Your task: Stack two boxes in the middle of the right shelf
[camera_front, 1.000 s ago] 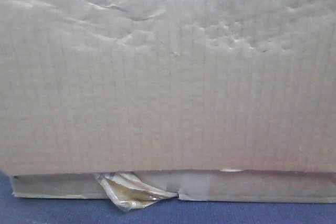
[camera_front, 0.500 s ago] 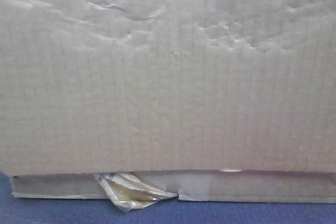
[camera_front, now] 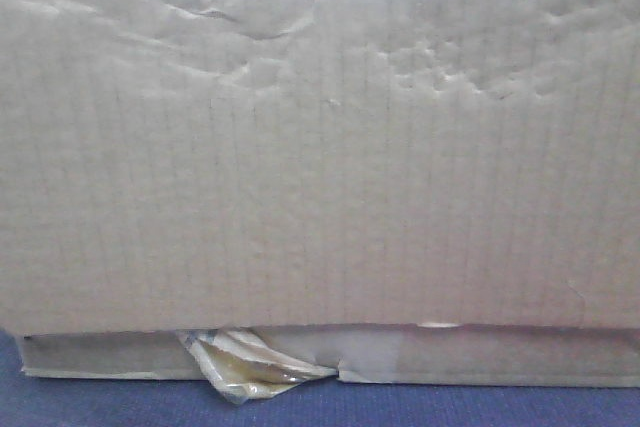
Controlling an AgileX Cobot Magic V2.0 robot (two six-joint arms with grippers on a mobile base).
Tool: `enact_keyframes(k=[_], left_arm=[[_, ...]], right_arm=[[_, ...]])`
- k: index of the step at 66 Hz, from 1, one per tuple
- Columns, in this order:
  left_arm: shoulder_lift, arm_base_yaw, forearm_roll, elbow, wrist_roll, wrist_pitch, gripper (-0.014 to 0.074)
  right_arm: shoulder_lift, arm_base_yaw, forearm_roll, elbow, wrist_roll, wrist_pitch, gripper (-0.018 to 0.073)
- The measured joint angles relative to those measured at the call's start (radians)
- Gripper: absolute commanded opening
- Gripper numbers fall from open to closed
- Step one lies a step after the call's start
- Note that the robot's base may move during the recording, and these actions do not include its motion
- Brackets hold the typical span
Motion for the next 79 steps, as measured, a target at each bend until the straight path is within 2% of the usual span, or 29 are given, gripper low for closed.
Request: enact_keyframes(k=[10,39,65,70,76,79], left_arm=[[0.000,0.000,0.000,0.000,0.000,0.000,0.0360],[0.000,0.000,0.000,0.000,0.000,0.000,0.0360],[0.003,0.000,0.000,0.002,0.000,0.000,0.0360],[0.003,0.000,0.000,0.002,0.000,0.000,0.0360],[0.006,0.000,0.000,0.002,0.000,0.000,0.0360],[0.012,0.000,0.000,0.002,0.000,0.000,0.0360]], right_arm=[[0.031,0.021,0.010,0.000,0.000,0.000,0.0349],[0.061,0.021,0.007,0.004,-0.007,0.000,0.0337],[0.053,0.021,-0.005,0.004,-0.016,0.000,0.0083],[0.051,0.021,-0.003,0.004,-0.021,0.000,-0.0009],[0.051,0.021,-0.003,0.004,-0.030,0.003,-0.0172],[0.051,0.021,-0.003,0.004,-0.038,0.003,-0.0169]])
